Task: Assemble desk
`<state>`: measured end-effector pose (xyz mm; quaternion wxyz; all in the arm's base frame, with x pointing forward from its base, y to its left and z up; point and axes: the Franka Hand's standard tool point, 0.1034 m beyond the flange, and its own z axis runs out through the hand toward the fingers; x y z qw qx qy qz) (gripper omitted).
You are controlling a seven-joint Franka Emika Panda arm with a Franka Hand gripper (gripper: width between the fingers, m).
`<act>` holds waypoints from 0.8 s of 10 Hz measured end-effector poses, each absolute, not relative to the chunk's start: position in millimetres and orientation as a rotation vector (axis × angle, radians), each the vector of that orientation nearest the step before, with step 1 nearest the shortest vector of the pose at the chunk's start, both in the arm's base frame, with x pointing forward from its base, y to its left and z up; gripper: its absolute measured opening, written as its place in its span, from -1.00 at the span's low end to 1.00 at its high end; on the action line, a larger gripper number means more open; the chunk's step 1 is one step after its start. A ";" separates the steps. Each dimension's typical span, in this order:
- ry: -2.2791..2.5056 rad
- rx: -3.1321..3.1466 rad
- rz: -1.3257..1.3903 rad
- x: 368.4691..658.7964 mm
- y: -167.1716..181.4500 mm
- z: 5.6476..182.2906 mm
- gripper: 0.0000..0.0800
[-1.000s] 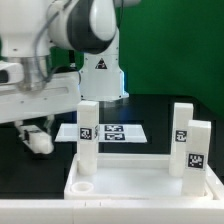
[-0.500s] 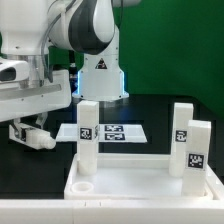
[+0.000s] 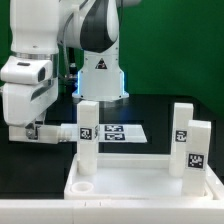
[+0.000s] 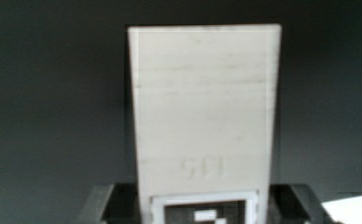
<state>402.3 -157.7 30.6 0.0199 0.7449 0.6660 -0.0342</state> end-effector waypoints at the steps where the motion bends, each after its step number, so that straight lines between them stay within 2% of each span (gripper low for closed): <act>1: 2.131 2.250 -0.119 401.5 -159.4 30.3 -0.29; 2: 2.167 2.214 -0.130 401.3 -158.9 30.1 -0.29; 4: 2.610 1.736 -0.180 396.2 -145.2 27.4 -0.29; 8: 2.851 1.393 -0.232 386.0 -153.5 25.5 -0.29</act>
Offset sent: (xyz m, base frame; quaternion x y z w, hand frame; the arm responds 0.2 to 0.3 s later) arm -0.0064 0.0613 -0.0090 0.0317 0.0873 -0.4996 0.8613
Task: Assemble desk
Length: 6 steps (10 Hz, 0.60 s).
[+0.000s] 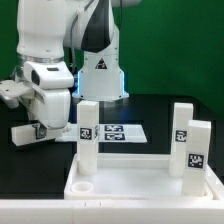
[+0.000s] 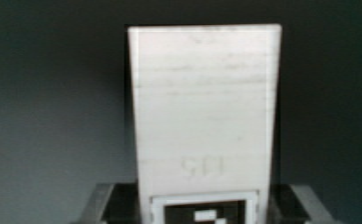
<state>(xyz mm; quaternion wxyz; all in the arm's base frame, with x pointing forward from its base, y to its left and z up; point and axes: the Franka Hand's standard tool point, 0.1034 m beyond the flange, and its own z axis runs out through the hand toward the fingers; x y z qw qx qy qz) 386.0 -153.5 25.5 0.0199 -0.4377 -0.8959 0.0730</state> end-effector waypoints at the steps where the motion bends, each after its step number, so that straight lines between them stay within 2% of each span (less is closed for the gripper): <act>1: -2.793 -1.138 0.239 386.1 -147.0 25.3 -0.29; 3: -2.823 -0.859 0.208 399.5 -122.2 20.4 -0.29; 6: -2.844 -0.735 0.194 398.6 -126.6 15.3 -0.29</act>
Offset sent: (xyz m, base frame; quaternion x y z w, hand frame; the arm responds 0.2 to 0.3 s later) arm 0.0165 0.0407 -0.0229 -0.0198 0.0713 -0.2219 0.9723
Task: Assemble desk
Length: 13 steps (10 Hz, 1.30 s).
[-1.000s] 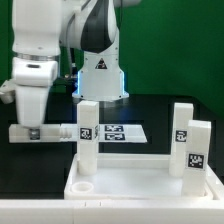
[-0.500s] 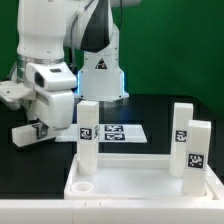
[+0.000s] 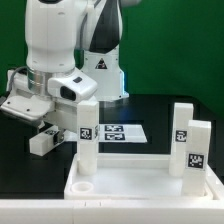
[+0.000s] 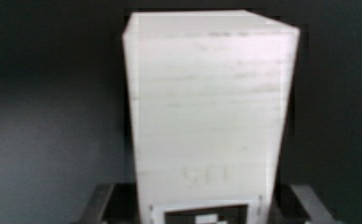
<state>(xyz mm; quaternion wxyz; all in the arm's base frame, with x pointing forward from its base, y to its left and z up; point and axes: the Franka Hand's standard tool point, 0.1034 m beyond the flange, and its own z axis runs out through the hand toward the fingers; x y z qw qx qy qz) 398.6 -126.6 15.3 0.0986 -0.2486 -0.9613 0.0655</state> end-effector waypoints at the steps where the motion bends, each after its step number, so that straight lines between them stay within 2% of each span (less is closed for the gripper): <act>1: -2.841 -0.747 0.195 398.2 -126.7 14.9 -0.12; 2: -2.832 -0.781 0.199 398.0 -127.3 14.8 0.36; 3: -2.826 -0.814 0.202 397.8 -130.7 16.1 0.36; 4: -2.834 -0.854 0.204 399.6 -143.9 25.3 0.57; 7: -2.618 -1.549 0.311 413.8 -151.4 50.7 0.62; 12: -2.316 -2.017 0.337 414.9 -151.6 49.8 0.62; 13: -2.132 -2.212 0.371 416.8 -156.5 50.9 0.62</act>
Offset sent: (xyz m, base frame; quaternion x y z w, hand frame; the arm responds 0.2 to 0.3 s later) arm -0.0034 -0.0378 0.0319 -0.0183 -0.0274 0.0420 0.9986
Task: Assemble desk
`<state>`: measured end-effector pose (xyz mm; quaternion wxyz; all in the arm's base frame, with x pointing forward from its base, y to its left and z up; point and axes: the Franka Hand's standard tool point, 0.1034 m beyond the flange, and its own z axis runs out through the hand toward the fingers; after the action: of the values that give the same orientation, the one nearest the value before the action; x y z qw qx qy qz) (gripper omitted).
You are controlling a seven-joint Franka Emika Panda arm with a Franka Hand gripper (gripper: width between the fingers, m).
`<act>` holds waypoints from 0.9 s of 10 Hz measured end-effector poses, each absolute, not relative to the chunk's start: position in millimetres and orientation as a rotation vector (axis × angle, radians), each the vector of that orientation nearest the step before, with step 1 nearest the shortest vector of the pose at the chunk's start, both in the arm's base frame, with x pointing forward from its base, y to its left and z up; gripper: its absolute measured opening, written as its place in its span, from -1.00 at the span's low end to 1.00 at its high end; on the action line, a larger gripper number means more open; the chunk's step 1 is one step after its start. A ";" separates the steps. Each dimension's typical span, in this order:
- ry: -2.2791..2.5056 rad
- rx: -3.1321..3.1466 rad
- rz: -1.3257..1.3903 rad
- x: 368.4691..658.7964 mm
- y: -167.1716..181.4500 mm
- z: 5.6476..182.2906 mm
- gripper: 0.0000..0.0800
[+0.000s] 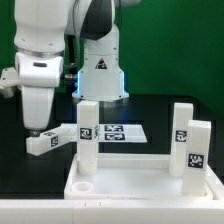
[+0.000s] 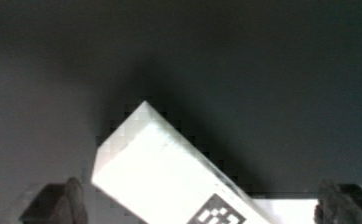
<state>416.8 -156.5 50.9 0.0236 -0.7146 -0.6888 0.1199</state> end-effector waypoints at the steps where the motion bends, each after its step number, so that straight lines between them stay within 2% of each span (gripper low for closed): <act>1: -1.912 -2.425 0.399 421.1 -158.1 50.7 0.62; 3: -1.566 -2.643 0.493 421.4 -156.2 50.3 0.62; 6: -1.398 -2.755 0.481 422.4 -153.2 48.6 0.62; 9: -0.706 -3.032 0.487 433.4 -160.0 53.0 0.62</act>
Offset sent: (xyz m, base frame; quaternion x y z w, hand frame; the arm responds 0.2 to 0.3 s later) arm 0.0000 0.0000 0.0000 0.0000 0.0000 0.1938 0.9810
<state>433.4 -160.0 53.0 -0.0047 -0.9622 -0.2239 0.1547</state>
